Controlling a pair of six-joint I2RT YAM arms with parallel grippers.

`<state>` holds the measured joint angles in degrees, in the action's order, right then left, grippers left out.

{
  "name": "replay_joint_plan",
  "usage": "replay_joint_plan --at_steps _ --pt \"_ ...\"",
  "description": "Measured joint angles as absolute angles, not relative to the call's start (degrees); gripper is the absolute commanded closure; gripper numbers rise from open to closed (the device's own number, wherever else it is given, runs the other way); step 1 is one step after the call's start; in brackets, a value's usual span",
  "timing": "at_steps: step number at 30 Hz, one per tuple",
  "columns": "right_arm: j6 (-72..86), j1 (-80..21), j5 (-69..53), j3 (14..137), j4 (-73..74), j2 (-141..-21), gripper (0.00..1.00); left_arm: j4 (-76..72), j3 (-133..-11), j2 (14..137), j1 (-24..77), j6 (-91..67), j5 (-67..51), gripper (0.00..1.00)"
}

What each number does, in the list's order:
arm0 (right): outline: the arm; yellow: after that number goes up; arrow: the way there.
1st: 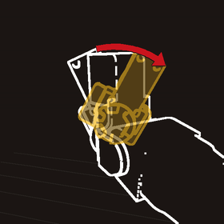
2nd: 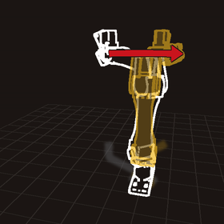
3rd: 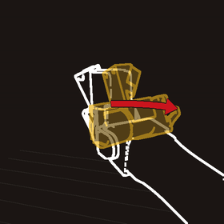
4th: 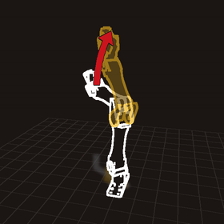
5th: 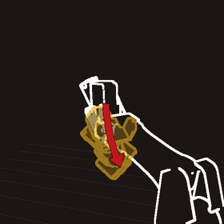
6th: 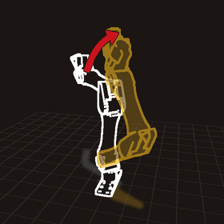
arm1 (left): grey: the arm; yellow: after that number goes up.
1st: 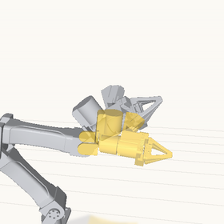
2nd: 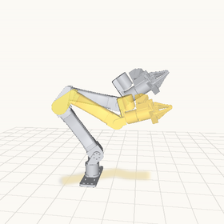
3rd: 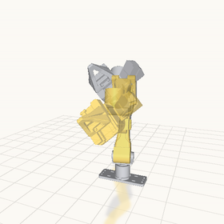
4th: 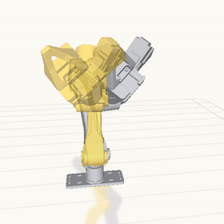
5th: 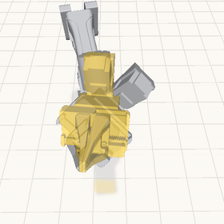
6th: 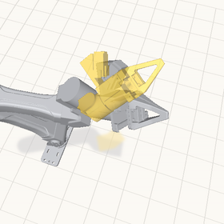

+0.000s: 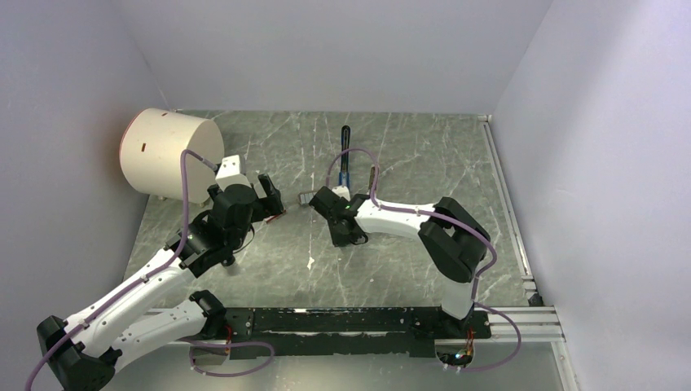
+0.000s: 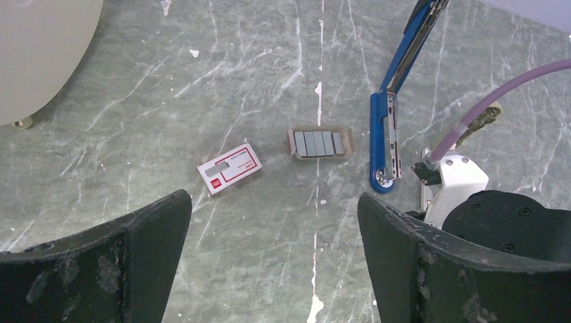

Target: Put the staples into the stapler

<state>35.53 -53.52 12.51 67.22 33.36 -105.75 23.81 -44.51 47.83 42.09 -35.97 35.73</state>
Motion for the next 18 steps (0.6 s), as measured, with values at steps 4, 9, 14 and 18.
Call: replay_joint_plan --at_steps 4,9,14,18 --pt "35.9 -52.9 14.7 66.4 32.7 -104.6 0.82 23.8 -44.5 47.8 42.1 -36.0 35.7 0.02" --pt "36.8 -50.4 18.4 64.6 31.5 -99.2 0.81 23.8 -44.5 47.9 42.1 -36.0 35.7 0.02" --pt "37.3 -45.9 22.3 62.8 28.3 -93.8 0.81 23.8 -44.5 48.1 42.1 -36.0 35.6 0.02" --pt "37.2 -41.6 25.2 61.1 25.3 -92.0 0.81 23.8 -44.5 48.4 42.1 -36.0 35.5 0.02"
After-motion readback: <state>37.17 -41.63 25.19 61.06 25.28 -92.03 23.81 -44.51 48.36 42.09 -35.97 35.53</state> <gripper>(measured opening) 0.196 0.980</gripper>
